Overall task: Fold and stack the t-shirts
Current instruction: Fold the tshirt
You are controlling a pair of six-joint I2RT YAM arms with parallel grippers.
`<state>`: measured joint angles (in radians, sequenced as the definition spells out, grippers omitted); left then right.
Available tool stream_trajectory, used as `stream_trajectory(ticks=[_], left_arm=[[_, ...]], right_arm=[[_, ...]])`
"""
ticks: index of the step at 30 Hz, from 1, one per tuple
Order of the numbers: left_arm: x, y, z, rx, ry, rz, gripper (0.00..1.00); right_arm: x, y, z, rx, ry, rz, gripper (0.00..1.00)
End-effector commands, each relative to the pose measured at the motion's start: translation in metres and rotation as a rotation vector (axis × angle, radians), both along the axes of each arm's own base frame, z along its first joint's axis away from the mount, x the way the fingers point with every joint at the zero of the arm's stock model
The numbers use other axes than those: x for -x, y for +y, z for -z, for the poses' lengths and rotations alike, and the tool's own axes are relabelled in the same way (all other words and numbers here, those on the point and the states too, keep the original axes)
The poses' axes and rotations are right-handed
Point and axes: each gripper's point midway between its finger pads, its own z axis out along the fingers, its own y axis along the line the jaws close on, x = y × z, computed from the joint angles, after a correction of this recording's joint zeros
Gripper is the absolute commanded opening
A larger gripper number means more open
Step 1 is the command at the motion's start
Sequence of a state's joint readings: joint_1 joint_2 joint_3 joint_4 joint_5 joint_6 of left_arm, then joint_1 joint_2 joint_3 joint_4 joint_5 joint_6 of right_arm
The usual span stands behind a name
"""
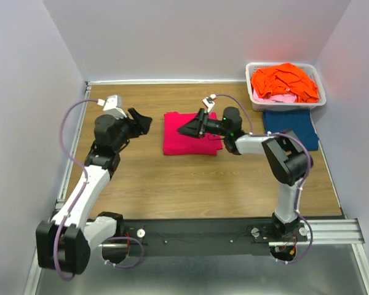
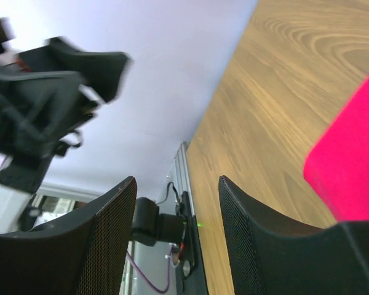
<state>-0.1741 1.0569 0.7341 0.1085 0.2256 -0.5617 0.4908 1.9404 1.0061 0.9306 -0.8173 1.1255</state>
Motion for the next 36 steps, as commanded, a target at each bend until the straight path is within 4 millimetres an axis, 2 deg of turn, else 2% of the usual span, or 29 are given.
stream_trajectory(ticks=[1, 4, 5, 7, 8, 9, 10, 13, 16, 17, 19, 20, 23, 25, 26, 27, 28, 29, 30, 31, 32, 33, 34, 35, 36], left_arm=[[0.009, 0.066, 0.010, -0.234, 0.019, -0.274, 0.75], [0.013, 0.071, 0.013, -0.237, -0.004, -0.302, 0.75], [0.015, 0.068, 0.023, -0.227, 0.011, -0.288, 0.76], [0.015, 0.063, 0.030, -0.227, 0.025, -0.253, 0.76], [0.013, 0.057, 0.026, -0.243, 0.009, -0.214, 0.76], [0.010, 0.056, 0.027, -0.258, 0.011, -0.196, 0.77], [0.009, 0.054, 0.027, -0.271, 0.011, -0.180, 0.77], [0.006, 0.048, 0.027, -0.274, 0.019, -0.134, 0.77], [0.006, 0.048, 0.032, -0.283, 0.028, -0.123, 0.75], [0.006, 0.050, 0.036, -0.289, 0.038, -0.134, 0.75], [0.005, 0.052, 0.044, -0.302, 0.064, -0.137, 0.75], [0.004, 0.051, 0.044, -0.304, 0.069, -0.135, 0.75], [0.005, 0.044, 0.048, -0.310, 0.075, -0.110, 0.75], [0.006, 0.039, 0.052, -0.334, 0.080, -0.100, 0.75], [0.007, 0.030, 0.054, -0.365, 0.076, -0.087, 0.76], [0.007, 0.025, 0.062, -0.386, 0.103, -0.073, 0.76], [0.009, 0.017, 0.065, -0.399, 0.112, -0.057, 0.76], [0.011, 0.001, 0.063, -0.426, 0.105, -0.029, 0.76], [0.013, -0.009, 0.069, -0.448, 0.119, -0.006, 0.76], [0.014, -0.019, 0.069, -0.467, 0.116, 0.012, 0.76], [0.011, -0.025, 0.062, -0.485, 0.101, 0.003, 0.76], [0.017, -0.047, 0.068, -0.513, 0.104, 0.060, 0.76], [0.018, -0.057, 0.067, -0.528, 0.100, 0.075, 0.76], [0.015, -0.068, 0.058, -0.535, 0.077, 0.088, 0.76], [0.014, -0.081, 0.067, -0.558, 0.094, 0.119, 0.76]], right_arm=[[-0.017, 0.032, 0.033, 0.010, 0.101, 0.034, 0.63], [-0.024, 0.040, 0.063, 0.037, 0.160, 0.075, 0.64], [-0.028, 0.039, 0.089, 0.063, 0.206, 0.104, 0.64], [-0.030, 0.038, 0.113, 0.089, 0.244, 0.124, 0.64], [-0.032, 0.037, 0.127, 0.102, 0.272, 0.139, 0.64], [-0.028, 0.036, 0.150, 0.126, 0.323, 0.141, 0.64], [-0.027, 0.034, 0.164, 0.138, 0.354, 0.145, 0.64], [-0.019, 0.029, 0.190, 0.155, 0.449, 0.156, 0.64], [-0.017, 0.030, 0.172, 0.140, 0.401, 0.136, 0.64], [-0.020, 0.032, 0.148, 0.118, 0.352, 0.127, 0.64], [-0.025, 0.034, 0.125, 0.107, 0.283, 0.120, 0.64], [-0.027, 0.035, 0.101, 0.098, 0.247, 0.119, 0.64], [-0.033, 0.027, 0.064, 0.134, 0.149, 0.153, 0.64], [-0.043, 0.012, 0.054, 0.222, 0.057, 0.206, 0.64], [-0.055, 0.000, 0.056, 0.292, 0.041, 0.278, 0.64], [-0.050, -0.016, 0.059, 0.399, 0.073, 0.297, 0.66], [-0.058, -0.034, 0.061, 0.484, 0.008, 0.328, 0.66], [-0.058, -0.055, 0.069, 0.571, 0.031, 0.378, 0.66], [-0.066, -0.079, 0.054, 0.592, -0.008, 0.431, 0.68], [-0.067, -0.096, 0.051, 0.611, -0.007, 0.466, 0.68], [-0.064, -0.117, 0.059, 0.651, 0.022, 0.506, 0.70], [-0.062, -0.135, 0.062, 0.687, 0.038, 0.529, 0.71], [-0.063, -0.166, 0.064, 0.722, 0.074, 0.579, 0.73], [-0.057, -0.187, 0.064, 0.770, 0.092, 0.618, 0.73], [-0.056, -0.202, 0.061, 0.800, 0.091, 0.650, 0.77]])
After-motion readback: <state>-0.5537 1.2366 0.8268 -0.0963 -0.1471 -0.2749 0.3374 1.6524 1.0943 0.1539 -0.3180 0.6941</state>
